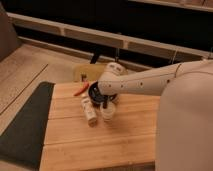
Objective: Place the eraser in the ceramic cup
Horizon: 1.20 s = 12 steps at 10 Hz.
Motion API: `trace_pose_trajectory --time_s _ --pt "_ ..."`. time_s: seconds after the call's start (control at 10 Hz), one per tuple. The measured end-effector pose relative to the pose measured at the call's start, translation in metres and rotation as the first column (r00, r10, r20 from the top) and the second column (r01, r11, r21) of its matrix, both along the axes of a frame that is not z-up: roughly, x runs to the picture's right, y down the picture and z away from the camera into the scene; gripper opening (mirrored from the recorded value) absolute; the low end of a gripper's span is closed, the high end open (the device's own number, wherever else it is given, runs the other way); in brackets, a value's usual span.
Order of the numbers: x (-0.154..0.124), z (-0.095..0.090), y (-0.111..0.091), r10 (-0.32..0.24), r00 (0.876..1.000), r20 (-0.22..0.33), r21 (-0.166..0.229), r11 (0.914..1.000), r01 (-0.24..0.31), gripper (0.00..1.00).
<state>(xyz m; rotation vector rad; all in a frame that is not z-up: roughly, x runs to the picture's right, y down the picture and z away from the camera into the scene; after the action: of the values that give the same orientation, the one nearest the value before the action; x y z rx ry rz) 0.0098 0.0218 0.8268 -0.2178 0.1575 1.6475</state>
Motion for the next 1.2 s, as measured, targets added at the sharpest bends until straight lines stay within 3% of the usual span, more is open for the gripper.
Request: trace_pose_trajectory --time_s 1.2 --pt "0.012 0.008 0.015 -0.024 0.999 -0.043 -0.024 0.9994 0.023 0.00"
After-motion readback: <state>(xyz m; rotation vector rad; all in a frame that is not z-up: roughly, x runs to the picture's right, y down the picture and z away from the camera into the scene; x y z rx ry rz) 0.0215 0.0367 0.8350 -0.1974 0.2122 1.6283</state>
